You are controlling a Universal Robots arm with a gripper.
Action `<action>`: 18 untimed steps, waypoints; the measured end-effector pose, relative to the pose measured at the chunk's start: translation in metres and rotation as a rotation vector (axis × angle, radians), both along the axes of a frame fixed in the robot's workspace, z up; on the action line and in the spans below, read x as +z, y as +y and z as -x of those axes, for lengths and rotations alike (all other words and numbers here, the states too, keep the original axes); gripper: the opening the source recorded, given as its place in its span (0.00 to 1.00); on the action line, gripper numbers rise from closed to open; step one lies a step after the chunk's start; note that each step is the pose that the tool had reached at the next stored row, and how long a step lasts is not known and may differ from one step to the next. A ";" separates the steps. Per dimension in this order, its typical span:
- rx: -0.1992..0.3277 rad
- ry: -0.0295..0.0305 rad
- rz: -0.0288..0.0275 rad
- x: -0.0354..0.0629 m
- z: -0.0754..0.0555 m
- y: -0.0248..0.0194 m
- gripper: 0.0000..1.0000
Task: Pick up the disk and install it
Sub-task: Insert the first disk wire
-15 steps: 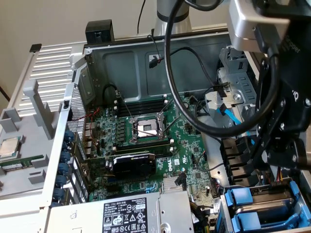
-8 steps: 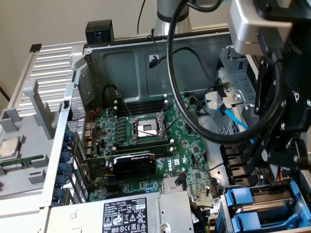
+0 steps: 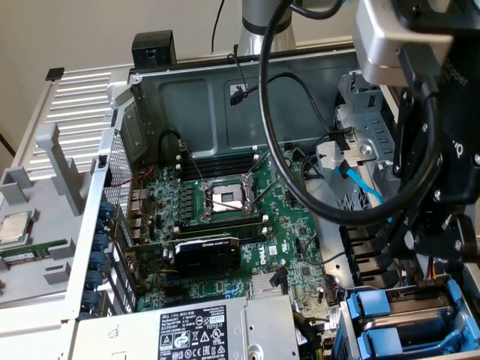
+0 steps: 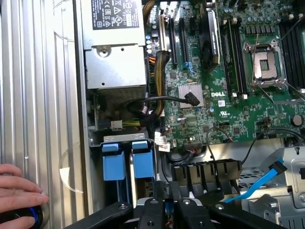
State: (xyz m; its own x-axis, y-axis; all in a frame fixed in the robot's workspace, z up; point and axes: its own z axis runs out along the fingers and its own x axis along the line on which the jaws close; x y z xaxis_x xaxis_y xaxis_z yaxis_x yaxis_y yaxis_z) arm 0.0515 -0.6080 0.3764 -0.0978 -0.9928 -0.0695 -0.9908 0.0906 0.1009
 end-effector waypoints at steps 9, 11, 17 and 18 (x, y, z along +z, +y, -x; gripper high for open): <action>0.016 0.0003 -0.0287 -0.0001 -0.001 -0.0066 0.16; 0.018 0.0005 -0.0347 -0.0004 -0.001 -0.0090 0.16; 0.020 0.0009 -0.0385 -0.0004 -0.001 -0.0106 0.16; 0.020 0.0009 -0.0385 -0.0005 -0.001 -0.0107 0.16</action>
State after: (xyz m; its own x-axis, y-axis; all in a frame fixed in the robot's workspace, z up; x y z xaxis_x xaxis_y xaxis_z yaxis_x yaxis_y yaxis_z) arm 0.0528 -0.6187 0.3759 -0.0784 -0.9911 -0.1077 -0.9922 0.0671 0.1048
